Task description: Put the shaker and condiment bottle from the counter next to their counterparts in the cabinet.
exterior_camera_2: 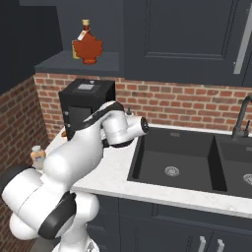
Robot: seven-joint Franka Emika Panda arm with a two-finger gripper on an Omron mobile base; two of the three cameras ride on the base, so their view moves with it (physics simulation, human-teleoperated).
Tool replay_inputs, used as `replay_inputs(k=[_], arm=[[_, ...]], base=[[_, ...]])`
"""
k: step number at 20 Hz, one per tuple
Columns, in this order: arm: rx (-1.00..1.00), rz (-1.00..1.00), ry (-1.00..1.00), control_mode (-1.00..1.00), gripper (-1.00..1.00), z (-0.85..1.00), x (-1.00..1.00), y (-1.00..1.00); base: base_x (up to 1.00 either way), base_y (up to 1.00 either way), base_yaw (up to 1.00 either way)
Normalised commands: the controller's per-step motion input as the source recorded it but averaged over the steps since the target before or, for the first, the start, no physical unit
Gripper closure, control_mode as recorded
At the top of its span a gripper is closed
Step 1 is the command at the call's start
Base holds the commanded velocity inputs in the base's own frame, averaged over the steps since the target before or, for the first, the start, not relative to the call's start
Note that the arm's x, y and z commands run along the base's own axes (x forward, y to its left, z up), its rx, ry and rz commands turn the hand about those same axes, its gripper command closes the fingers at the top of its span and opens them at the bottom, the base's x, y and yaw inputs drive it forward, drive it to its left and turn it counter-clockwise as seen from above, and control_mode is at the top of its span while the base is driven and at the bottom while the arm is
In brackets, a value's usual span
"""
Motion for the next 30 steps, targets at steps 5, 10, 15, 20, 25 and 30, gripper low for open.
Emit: replay_inputs(k=[5,10,15,20,25,30], arm=[[-0.07,-0.16,-0.07,-1.0,1.0,0.55,0.0,0.04],[-0.05,-0.12,-0.02,-1.0,1.0,0.65,0.0,0.05],[-0.01,-0.11,-0.01,-1.0,1.0,0.62,-0.02,0.08],[0.0,-0.1,-0.04,-1.0,1.0,0.64,-0.17,0.05],[0.0,-0.08,-0.08,-1.0,1.0,0.63,-0.29,0.11],[0.0,-0.07,-0.14,-1.0,1.0,0.6,-0.48,0.17]], base=[[0.0,0.0,0.0],[0.0,0.0,0.0],[0.0,0.0,0.0],[0.0,0.0,0.0],[0.0,0.0,0.0],[0.0,0.0,0.0]])
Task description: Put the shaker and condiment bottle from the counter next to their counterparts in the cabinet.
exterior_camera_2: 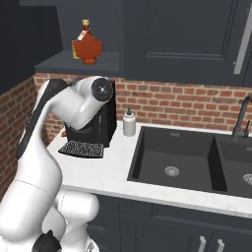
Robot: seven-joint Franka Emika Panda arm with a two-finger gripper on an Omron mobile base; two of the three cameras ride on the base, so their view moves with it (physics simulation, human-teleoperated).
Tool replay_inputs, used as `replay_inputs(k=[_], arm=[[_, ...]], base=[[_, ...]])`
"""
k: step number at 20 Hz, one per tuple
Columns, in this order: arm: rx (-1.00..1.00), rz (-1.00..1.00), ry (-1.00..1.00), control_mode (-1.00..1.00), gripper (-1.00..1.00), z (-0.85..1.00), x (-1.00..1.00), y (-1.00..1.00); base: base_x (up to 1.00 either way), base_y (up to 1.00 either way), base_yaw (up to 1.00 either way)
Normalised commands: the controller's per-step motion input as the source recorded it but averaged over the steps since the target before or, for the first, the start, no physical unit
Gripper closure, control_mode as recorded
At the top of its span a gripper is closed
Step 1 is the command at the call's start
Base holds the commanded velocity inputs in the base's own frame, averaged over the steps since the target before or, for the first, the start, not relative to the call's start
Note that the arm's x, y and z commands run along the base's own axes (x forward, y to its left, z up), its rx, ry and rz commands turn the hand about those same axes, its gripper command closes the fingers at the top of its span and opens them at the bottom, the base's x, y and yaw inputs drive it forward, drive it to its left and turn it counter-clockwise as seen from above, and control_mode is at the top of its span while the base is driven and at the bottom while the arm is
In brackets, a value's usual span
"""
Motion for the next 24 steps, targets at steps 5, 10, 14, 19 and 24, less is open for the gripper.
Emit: replay_inputs(k=[5,10,14,19,24], arm=[[-0.03,-0.05,-0.14,-1.0,1.0,0.7,-0.06,0.1],[-0.11,-0.03,-0.07,-1.0,1.0,0.46,0.0,0.17],[-0.19,0.01,-0.01,-1.0,1.0,0.0,0.0,0.38],[-0.11,-0.02,-0.01,-1.0,1.0,0.32,0.17,0.29],[-0.03,-0.04,-0.01,-1.0,1.0,0.46,0.17,0.04]], base=[[0.0,0.0,0.0],[0.0,0.0,0.0],[0.0,0.0,0.0],[0.0,0.0,0.0],[0.0,0.0,0.0]])
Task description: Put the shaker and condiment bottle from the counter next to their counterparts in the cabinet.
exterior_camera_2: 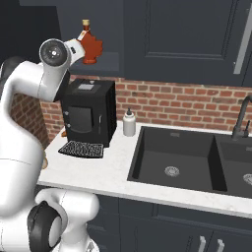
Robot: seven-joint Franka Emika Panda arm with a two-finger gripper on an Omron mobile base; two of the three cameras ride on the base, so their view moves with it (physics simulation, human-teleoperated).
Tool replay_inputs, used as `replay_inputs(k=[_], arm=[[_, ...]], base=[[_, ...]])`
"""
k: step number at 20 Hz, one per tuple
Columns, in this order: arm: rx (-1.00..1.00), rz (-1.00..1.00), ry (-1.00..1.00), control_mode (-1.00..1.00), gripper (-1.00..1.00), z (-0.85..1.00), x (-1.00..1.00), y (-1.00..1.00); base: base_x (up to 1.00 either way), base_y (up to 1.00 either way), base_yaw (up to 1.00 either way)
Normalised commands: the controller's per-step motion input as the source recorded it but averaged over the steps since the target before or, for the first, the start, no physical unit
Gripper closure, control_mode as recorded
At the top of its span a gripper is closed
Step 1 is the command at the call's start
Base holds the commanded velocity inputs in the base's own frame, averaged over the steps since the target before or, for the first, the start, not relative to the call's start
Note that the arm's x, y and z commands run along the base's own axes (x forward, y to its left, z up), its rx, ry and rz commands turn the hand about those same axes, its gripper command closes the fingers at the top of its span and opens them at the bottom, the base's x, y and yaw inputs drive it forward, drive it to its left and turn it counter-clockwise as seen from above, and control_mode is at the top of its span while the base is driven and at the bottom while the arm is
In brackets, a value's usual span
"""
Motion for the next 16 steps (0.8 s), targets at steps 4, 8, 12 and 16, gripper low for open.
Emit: replay_inputs(k=[4,8,12,16], arm=[[0.0,0.0,-0.01,-1.0,1.0,0.19,0.21,0.13],[0.0,0.0,-0.04,-1.0,1.0,0.04,0.16,0.25],[0.0,0.0,-0.06,-1.0,1.0,0.0,0.09,0.28],[0.0,0.0,-0.06,-1.0,1.0,0.0,0.0,0.14]], base=[[0.0,0.0,0.0],[0.0,0.0,0.0],[0.0,0.0,0.0],[0.0,0.0,0.0]])
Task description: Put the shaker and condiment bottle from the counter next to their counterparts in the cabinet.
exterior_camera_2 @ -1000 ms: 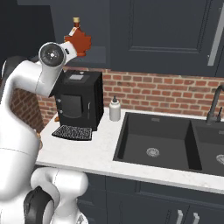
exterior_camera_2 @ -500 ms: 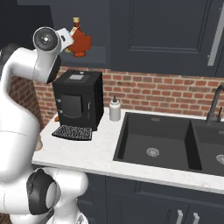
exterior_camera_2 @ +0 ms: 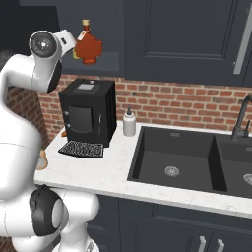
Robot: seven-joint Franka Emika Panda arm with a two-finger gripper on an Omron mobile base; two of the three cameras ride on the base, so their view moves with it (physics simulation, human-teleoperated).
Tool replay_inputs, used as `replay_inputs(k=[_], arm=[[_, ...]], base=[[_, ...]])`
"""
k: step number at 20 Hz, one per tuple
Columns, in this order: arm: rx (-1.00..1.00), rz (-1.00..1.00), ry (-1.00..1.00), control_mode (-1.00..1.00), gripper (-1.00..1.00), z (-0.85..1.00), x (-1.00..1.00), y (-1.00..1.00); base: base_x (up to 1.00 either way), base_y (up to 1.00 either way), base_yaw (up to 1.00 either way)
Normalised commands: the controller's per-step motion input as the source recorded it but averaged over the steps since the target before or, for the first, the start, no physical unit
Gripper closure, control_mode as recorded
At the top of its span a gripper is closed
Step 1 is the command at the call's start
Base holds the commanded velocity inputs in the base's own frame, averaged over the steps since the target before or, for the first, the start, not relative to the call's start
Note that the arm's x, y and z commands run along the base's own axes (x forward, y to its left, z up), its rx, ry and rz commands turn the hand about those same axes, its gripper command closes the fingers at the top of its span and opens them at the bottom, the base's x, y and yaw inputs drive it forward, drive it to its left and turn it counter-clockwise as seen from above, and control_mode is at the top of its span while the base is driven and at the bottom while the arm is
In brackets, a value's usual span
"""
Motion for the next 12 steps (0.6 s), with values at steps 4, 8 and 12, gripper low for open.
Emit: replay_inputs(k=[4,8,12], arm=[[0.04,-0.07,-0.04,-1.0,1.0,-0.06,0.0,0.04],[0.08,-0.09,0.0,-1.0,1.0,-0.02,0.02,0.03],[0.02,-0.1,0.0,-1.0,1.0,0.0,0.09,0.19]], base=[[0.0,0.0,0.0],[0.0,0.0,0.0],[0.0,0.0,0.0]])
